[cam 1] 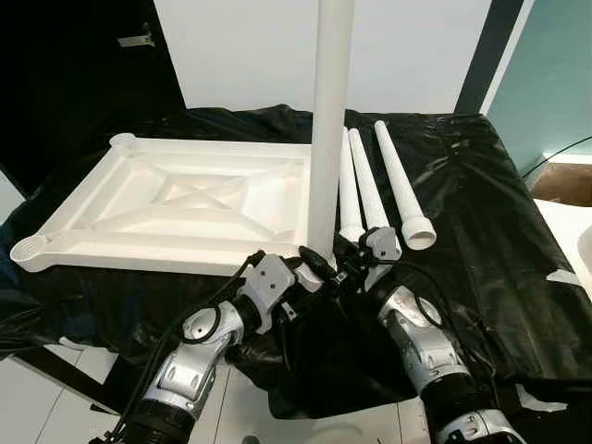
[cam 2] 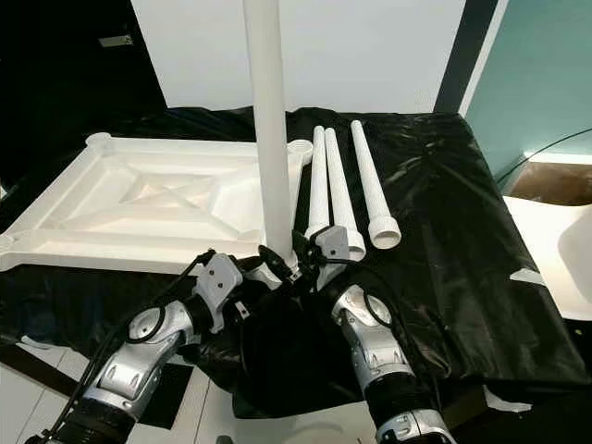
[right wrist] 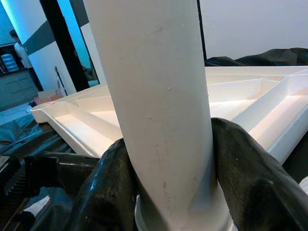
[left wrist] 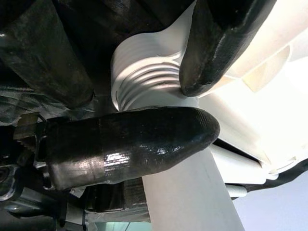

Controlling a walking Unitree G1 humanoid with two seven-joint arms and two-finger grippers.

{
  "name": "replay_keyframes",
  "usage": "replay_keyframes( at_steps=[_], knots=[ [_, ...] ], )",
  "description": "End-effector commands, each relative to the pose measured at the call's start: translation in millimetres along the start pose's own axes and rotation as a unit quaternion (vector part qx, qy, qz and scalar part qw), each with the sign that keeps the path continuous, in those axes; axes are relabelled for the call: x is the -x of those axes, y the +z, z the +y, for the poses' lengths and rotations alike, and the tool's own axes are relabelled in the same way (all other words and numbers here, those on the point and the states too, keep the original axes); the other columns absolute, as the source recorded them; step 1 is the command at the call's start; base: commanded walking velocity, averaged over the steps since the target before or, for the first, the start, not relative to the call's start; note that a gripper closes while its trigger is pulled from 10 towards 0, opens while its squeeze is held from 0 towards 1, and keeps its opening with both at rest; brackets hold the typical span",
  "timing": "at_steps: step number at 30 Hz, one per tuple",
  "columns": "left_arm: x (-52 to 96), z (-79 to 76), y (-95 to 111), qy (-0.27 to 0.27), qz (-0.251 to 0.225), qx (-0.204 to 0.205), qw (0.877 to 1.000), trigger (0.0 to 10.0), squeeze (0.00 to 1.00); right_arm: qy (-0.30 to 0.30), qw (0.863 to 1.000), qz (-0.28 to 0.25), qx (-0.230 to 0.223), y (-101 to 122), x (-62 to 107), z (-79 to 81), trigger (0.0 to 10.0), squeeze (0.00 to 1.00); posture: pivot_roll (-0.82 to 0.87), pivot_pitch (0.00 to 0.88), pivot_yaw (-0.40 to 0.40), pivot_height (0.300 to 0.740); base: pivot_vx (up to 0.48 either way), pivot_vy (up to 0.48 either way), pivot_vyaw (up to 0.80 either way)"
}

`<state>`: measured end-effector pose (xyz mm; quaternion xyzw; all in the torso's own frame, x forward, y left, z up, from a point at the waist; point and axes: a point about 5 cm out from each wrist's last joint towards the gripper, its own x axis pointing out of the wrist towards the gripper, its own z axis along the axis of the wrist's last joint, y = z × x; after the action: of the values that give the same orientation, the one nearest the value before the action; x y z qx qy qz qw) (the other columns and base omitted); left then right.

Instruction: Building children table

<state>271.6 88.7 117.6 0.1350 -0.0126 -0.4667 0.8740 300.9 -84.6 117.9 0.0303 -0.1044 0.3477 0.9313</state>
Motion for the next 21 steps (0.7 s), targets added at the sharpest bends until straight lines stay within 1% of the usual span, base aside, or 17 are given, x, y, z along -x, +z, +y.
replay_keyframes(
  at_steps=[1, 2, 3, 5, 6, 7, 8, 9, 10, 12, 13, 15, 16, 18, 19, 20, 21],
  knots=[
    [-2.3, -3.4, -1.4, -0.022, 0.008, -0.006, 1.000, 10.0, 0.00, -0.027, 1.000, -0.003, -0.011, 2.0, 1.2, -7.7, 6.0, 0.00, 0.10, 0.000, 0.039, 0.740, 0.000, 0.000, 0.00],
    [-2.6, -3.2, -1.2, -0.022, 0.007, -0.007, 1.000, 10.0, 0.00, -0.027, 1.000, 0.004, -0.006, 1.5, 1.8, -8.6, 6.0, 0.00, 0.10, 0.000, 0.039, 0.740, 0.000, 0.000, 0.00],
    [-2.8, -3.1, -1.2, -0.022, 0.007, -0.007, 1.000, 10.0, 0.00, -0.023, 1.000, 0.012, 0.000, 1.0, 1.5, -10.0, 10.0, 0.00, 0.10, 0.000, 0.037, 0.740, 0.000, 0.000, 0.00],
    [-2.9, -3.1, -1.2, -0.022, 0.007, -0.007, 1.000, 10.0, 0.00, -0.015, 1.000, 0.020, 0.007, 1.2, 0.8, -11.5, 10.0, 0.00, 0.10, 0.000, 0.037, 0.740, 0.000, 0.000, 0.00],
    [-2.9, -3.3, -1.4, -0.022, 0.007, -0.007, 1.000, 10.0, 0.00, -0.008, 1.000, 0.024, 0.013, 2.1, 0.2, -12.5, 10.0, 0.32, 0.10, 0.000, 0.037, 0.740, 0.000, 0.000, 0.00],
    [-2.8, -3.7, -1.8, -0.022, 0.008, -0.007, 1.000, 10.0, 0.00, 0.004, 1.000, 0.026, 0.015, 4.2, -0.9, -14.9, 10.0, 1.00, 0.10, 0.000, 0.034, 0.740, 0.000, 0.000, 0.00],
    [-2.6, -4.1, -2.2, -0.021, 0.008, -0.007, 1.000, 10.0, 0.00, 0.018, 0.999, 0.029, 0.016, 6.2, -2.1, -16.8, 10.0, 1.00, 0.10, 0.000, 0.034, 0.740, 0.000, 0.000, 0.00],
    [-2.4, -4.3, -2.5, -0.021, 0.008, -0.006, 1.000, 10.0, 0.00, 0.048, 0.998, 0.042, 0.025, 7.6, -3.7, -17.5, 10.0, 1.00, 0.11, 0.000, 0.031, 0.740, 0.000, 0.000, 0.00],
    [-2.4, -4.3, -2.5, -0.021, 0.008, -0.006, 1.000, 10.0, 0.00, 0.048, 0.998, 0.042, 0.025, 7.6, -3.7, -17.5, 10.0, 1.00, 0.11, 0.000, 0.031, 0.740, 0.000, 0.000, 0.00],
    [-2.0, -4.5, -2.9, -0.019, 0.009, -0.005, 1.000, 10.0, 0.00, 0.099, 0.992, 0.063, 0.055, 9.6, -5.2, -17.1, 10.0, 1.00, 0.11, 0.000, 0.031, 0.740, 0.000, 0.000, 0.00],
    [-2.1, -4.5, -3.0, -0.019, 0.009, -0.005, 1.000, 10.0, 0.00, 0.124, 0.987, 0.073, 0.066, 9.7, -5.4, -16.9, 10.0, 0.00, 0.11, 0.000, 0.027, 0.740, 0.000, 0.000, 0.00],
    [-2.6, -4.5, -3.0, -0.018, 0.009, -0.006, 1.000, 10.0, 0.00, 0.158, 0.980, 0.084, 0.086, 10.3, -6.1, -17.8, 10.0, 0.00, 0.12, 0.000, 0.023, 0.740, 0.000, 0.000, 0.00],
    [-2.6, -4.5, -3.0, -0.018, 0.009, -0.006, 1.000, 10.0, 0.00, 0.158, 0.980, 0.084, 0.086, 10.3, -6.1, -17.8, 10.0, 0.00, 0.12, 0.000, 0.023, 0.740, 0.000, 0.000, 0.00],
    [-2.7, -4.2, -3.0, -0.017, 0.009, -0.006, 1.000, 10.0, 0.00, 0.188, 0.972, 0.094, 0.104, 11.4, -7.7, -19.6, 10.0, 0.00, 0.12, 0.000, 0.023, 0.740, 0.000, 0.000, 0.00],
    [-2.7, -4.2, -3.0, -0.017, 0.009, -0.006, 1.000, 10.0, 0.00, 0.188, 0.972, 0.094, 0.104, 11.4, -7.7, -19.6, 10.0, 0.00, 0.12, 0.000, 0.023, 0.740, 0.000, 0.000, 0.00],
    [-2.4, -3.9, -3.0, -0.015, 0.009, -0.007, 1.000, 10.0, 0.00, 0.203, 0.968, 0.101, 0.106, 12.2, -9.5, -21.9, 7.4, 0.00, 0.12, 0.000, 0.017, 0.740, 0.000, 0.000, 0.00],
    [-2.4, -3.9, -3.0, -0.015, 0.009, -0.007, 1.000, 10.0, 0.00, 0.203, 0.968, 0.101, 0.106, 12.2, -9.5, -21.9, 7.4, 0.00, 0.12, 0.000, 0.017, 0.740, 0.000, 0.000, 0.00]
  ],
)
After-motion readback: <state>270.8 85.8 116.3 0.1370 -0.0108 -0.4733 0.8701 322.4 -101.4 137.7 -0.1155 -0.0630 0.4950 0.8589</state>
